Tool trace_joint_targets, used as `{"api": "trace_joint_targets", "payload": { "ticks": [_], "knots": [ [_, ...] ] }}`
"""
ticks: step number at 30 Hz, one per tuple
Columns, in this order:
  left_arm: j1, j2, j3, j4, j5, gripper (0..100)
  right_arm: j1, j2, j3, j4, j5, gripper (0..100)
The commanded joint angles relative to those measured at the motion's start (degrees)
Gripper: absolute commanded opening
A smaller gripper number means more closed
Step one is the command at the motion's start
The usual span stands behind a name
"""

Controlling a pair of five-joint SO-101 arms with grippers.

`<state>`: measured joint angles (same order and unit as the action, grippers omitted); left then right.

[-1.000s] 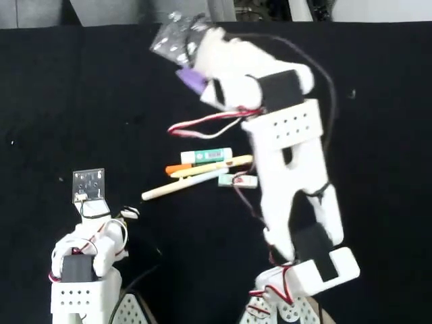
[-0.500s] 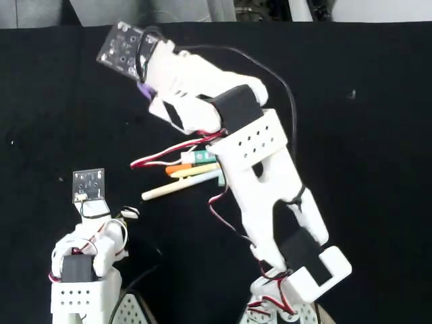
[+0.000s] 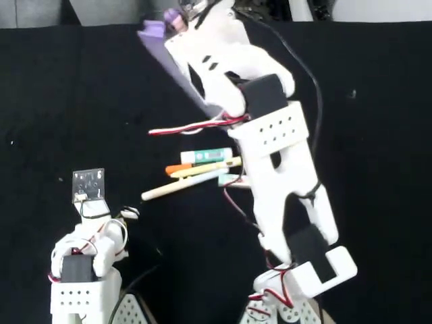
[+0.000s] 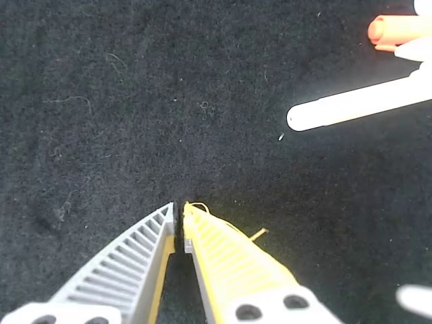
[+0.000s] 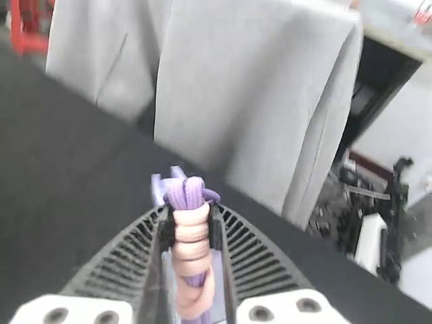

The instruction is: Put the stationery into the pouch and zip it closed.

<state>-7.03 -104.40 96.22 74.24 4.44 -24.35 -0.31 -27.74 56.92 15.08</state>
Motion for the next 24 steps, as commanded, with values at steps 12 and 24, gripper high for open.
{"api": "trace_joint_targets", "payload": {
  "ticks": [12, 24],
  "knots": [
    [-0.22, -0.18, 1.19, -1.14, 0.0, 4, 4.92, 10.07, 2.51, -19.96, -10.99, 1.1],
    [-0.22, -0.18, 1.19, -1.14, 0.0, 4, 9.76, 7.78, 2.59, -15.21, -14.42, 1.1]
  ]
}}
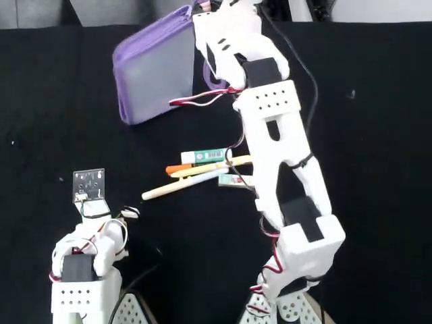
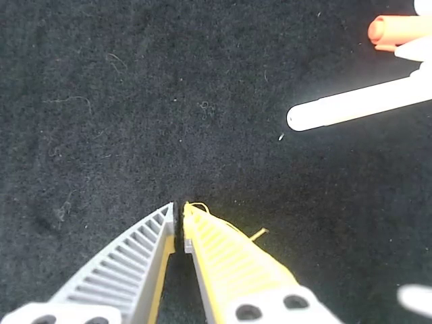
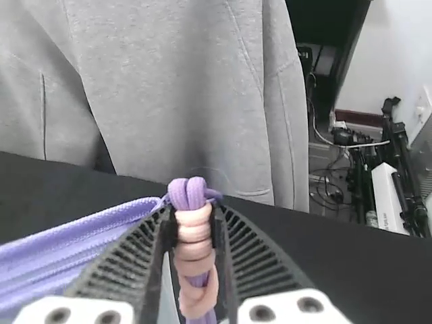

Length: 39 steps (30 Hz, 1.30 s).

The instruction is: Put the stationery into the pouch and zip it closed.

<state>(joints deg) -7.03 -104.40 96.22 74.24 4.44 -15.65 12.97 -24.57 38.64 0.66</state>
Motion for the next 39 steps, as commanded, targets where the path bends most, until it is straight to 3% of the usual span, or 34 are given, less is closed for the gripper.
{"api": "trace_joint_targets", "payload": {
  "ticks": [1, 9, 19, 24, 33, 39],
  "knots": [
    [-0.22, -0.18, 1.19, -1.14, 0.0, 4, 1.05, -6.46, -0.57, 4.66, 0.0, 1.1],
    [-0.31, -0.18, 1.19, -1.14, 0.0, 4, 4.04, -12.35, -0.48, 17.93, 0.09, 1.1],
    [-0.31, -0.18, 1.19, -1.14, 0.0, 4, 18.99, -17.1, -0.48, 27.25, 1.23, 1.1],
    [-0.04, -0.18, 1.19, -1.14, 0.0, 4, 21.8, -16.75, -0.57, 23.56, 8.44, 1.1],
    [0.04, -0.18, 1.19, -1.14, 0.09, 4, 19.08, -16.75, -1.01, 8.88, 14.07, 1.1],
    [-0.04, -0.18, 1.19, -1.14, 0.18, 4, 14.59, -16.66, 0.31, 10.2, 20.13, 1.1]
  ]
}}
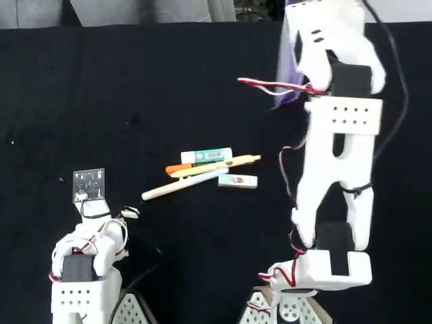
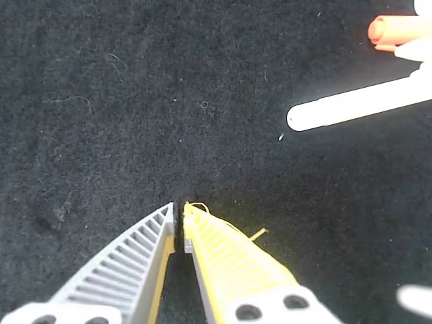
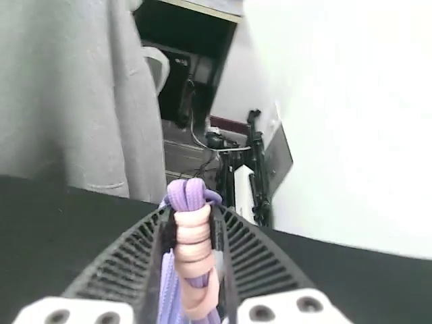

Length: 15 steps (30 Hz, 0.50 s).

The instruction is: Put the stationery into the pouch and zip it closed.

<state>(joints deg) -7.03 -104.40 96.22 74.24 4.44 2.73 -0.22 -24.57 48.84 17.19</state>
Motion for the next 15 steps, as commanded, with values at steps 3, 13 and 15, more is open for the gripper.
{"api": "trace_joint_targets", "payload": {
  "ticks": [3, 13, 15],
  "knots": [
    [-0.04, -0.18, 1.19, -1.14, 0.18, 4, -6.95, -3.56, 2.24, 1.23, 6.59, 1.1],
    [-0.22, -0.18, 1.19, -1.14, 0.09, 4, -13.19, -4.09, 11.03, 3.52, 6.95, 1.1],
    [-0.22, -0.18, 1.19, -1.14, 0.0, 4, -13.98, -4.09, 10.95, 5.89, 6.95, 1.1]
  ]
}}
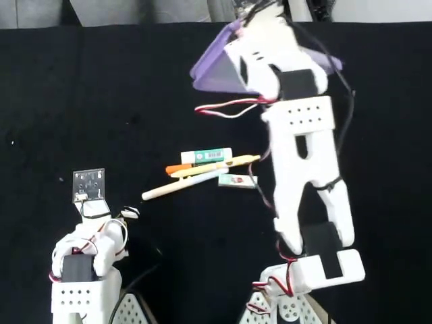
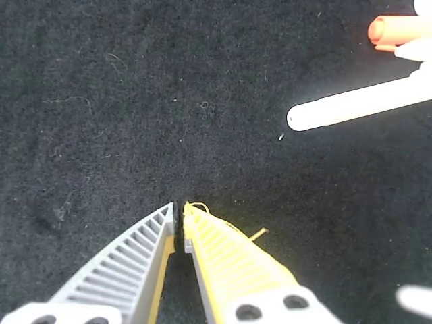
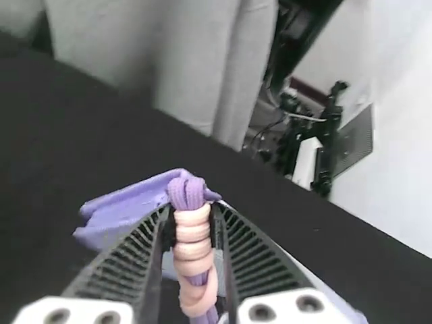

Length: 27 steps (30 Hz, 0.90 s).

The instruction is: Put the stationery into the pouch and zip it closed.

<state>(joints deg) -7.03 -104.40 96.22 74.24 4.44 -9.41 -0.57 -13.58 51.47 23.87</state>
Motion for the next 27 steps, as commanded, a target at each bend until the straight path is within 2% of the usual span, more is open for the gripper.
{"api": "trace_joint_targets", "payload": {
  "ticks": [1, 10, 20, 27],
  "knots": [
    [-0.22, -0.18, 1.19, -1.14, 0.0, 4, -2.2, -3.74, -0.31, 4.84, 0.26, 1.1],
    [-0.31, -0.18, 1.19, -1.14, 0.0, 4, -5.01, -11.38, 0.57, 19.16, 0.26, 1.1],
    [-0.04, -0.18, 1.19, -1.14, 0.0, 4, -13.1, -20.62, 0.57, 36.13, 0.7, 1.1],
    [0.04, -0.18, 1.19, -1.14, 0.35, 4, -19.34, -21.32, 1.45, 38.68, 0.18, 1.1]
  ]
}}
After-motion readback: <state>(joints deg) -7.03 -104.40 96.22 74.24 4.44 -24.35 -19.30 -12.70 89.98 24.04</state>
